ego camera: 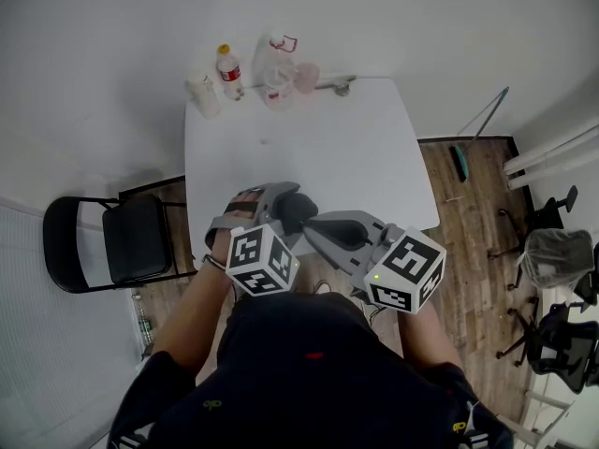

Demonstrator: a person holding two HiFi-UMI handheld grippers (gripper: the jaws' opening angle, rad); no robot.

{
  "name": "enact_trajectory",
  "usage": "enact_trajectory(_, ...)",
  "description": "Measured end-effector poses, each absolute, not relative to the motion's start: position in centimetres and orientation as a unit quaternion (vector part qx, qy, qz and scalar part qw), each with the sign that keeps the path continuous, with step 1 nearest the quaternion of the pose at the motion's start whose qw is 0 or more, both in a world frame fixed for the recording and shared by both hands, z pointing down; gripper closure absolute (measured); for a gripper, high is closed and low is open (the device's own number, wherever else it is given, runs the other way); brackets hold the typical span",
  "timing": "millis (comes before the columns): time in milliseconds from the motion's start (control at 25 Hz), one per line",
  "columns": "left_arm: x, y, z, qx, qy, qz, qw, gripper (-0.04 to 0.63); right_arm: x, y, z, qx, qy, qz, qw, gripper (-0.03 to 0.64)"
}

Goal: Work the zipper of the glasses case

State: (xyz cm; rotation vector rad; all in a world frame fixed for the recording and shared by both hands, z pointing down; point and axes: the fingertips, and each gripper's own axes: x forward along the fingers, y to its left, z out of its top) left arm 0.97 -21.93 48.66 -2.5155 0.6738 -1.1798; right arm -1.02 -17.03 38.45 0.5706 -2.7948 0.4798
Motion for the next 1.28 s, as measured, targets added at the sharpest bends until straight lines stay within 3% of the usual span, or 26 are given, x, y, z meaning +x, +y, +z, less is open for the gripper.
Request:
enact_trajectory(600, 1.4, -21.0, 50.8, -0.865, 0.226, -0.434, 0.114, 0.325, -1.6, -16.4, 40.6, 0.172, -0.953, 0.189, 0.16, 0.595)
enact_trajectory(960, 1.4, -22.6, 45.5, -0.912, 0.327, -0.246, 0.011, 0.325, 2.8, -17.4, 36.8, 0.198, -0.968, 0.151, 0.044, 0.594)
enact_trajectory(1280, -1.3, -22.6, 37.1, -0.885, 0.457, -0.086, -0.017, 0.325, 12.5, -20.6, 33.3, 0.337, -0.941, 0.044, -0.015, 0.594)
